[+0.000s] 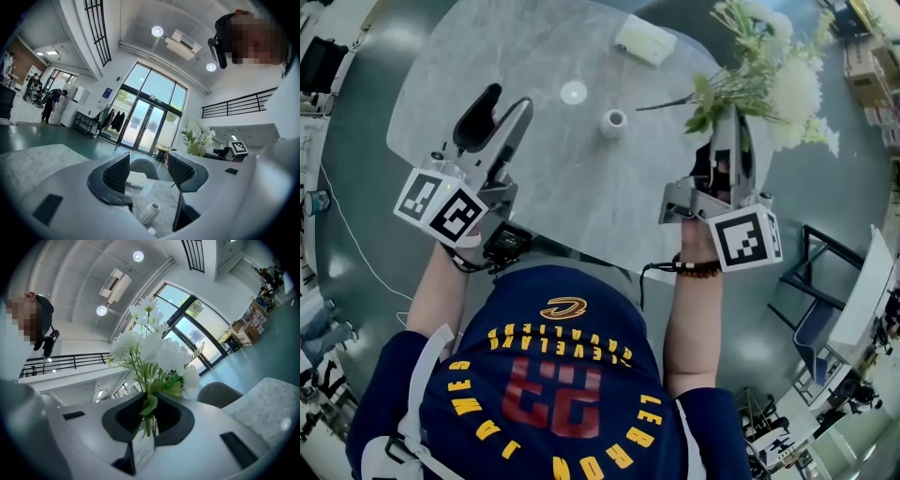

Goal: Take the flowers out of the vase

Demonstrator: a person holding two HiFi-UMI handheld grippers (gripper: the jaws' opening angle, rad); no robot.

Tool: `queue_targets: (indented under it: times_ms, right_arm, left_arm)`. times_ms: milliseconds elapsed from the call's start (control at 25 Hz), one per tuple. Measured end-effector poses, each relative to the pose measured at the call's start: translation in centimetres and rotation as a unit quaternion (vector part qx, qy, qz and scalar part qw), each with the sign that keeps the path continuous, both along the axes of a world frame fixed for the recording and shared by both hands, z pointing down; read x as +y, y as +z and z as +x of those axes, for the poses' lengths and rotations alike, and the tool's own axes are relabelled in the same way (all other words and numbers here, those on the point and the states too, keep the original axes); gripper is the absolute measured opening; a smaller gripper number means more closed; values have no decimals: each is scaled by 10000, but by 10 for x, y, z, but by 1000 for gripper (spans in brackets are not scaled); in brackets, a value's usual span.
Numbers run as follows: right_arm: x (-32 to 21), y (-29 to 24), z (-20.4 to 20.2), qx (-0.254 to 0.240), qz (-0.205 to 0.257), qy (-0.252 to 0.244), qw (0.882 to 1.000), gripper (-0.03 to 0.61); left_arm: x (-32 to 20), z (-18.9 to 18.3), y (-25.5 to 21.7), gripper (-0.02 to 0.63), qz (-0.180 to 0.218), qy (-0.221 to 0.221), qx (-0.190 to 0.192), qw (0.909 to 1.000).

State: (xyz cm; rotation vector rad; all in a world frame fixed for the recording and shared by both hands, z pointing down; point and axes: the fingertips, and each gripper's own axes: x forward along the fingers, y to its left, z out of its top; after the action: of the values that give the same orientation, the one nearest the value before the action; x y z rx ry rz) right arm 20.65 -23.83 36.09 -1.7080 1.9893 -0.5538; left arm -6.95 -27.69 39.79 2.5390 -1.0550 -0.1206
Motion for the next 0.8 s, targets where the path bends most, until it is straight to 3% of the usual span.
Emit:
queue_targets:
  times_ms: [800]
  right_arm:
    - [-6,4,-3,-32,-55,-57,10000,48]
  left_arm:
    - [-5,-1,2,258,-38,-29,-9,10000]
